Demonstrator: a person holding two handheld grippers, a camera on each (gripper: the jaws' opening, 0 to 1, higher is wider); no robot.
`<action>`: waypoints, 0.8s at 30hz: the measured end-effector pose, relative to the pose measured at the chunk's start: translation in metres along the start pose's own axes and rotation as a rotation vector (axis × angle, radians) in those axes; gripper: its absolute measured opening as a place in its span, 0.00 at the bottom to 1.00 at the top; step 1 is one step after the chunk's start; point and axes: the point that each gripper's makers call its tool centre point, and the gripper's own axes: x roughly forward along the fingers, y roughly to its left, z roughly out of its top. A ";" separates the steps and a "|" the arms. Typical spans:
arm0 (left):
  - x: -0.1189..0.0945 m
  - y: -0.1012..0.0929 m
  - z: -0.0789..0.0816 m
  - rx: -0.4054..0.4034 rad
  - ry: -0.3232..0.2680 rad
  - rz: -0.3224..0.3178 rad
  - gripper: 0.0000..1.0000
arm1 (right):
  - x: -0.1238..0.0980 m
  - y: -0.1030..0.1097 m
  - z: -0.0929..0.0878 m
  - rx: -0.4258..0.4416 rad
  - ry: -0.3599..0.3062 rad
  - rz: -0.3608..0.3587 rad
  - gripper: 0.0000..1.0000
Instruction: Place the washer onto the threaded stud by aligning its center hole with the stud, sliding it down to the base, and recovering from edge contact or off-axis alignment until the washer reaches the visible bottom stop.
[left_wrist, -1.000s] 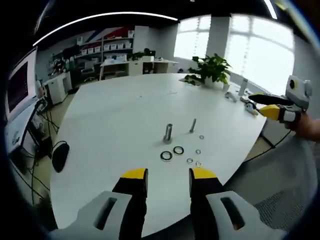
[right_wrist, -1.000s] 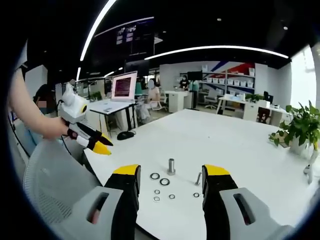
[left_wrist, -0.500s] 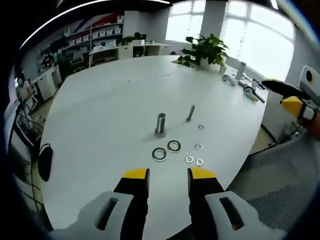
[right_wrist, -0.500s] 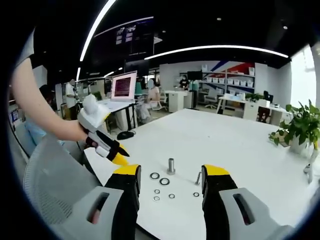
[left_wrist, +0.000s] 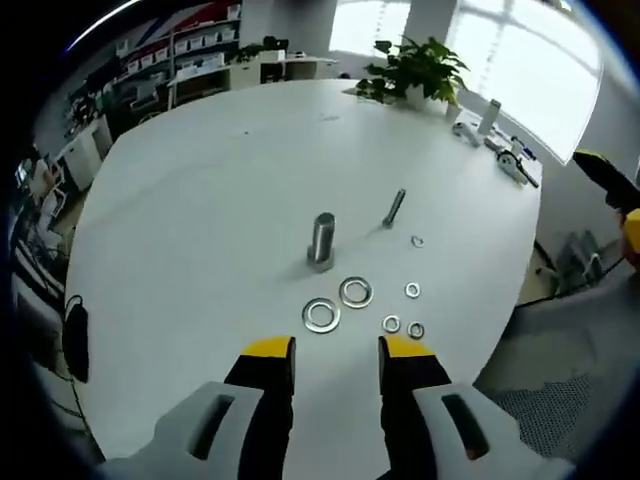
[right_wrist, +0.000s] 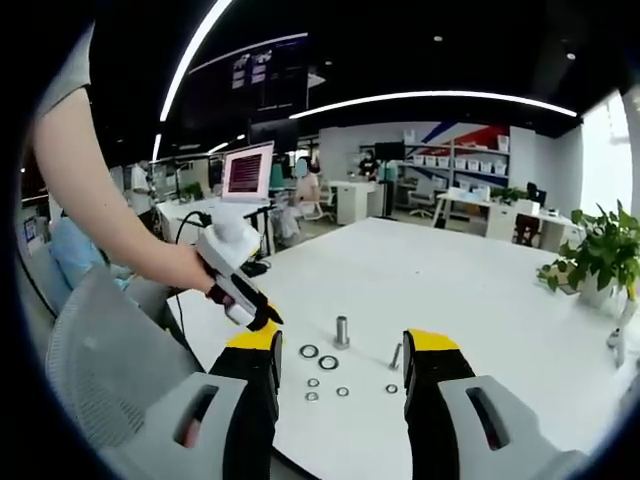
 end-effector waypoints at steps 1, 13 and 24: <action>0.003 -0.001 0.000 0.009 0.013 -0.008 0.31 | 0.000 0.000 0.000 0.001 0.000 -0.001 0.51; 0.024 0.005 -0.009 0.114 0.146 -0.019 0.31 | 0.000 0.000 -0.002 -0.002 0.006 -0.003 0.51; 0.044 0.006 -0.012 0.187 0.220 -0.016 0.32 | 0.001 0.003 -0.003 -0.022 0.016 0.004 0.51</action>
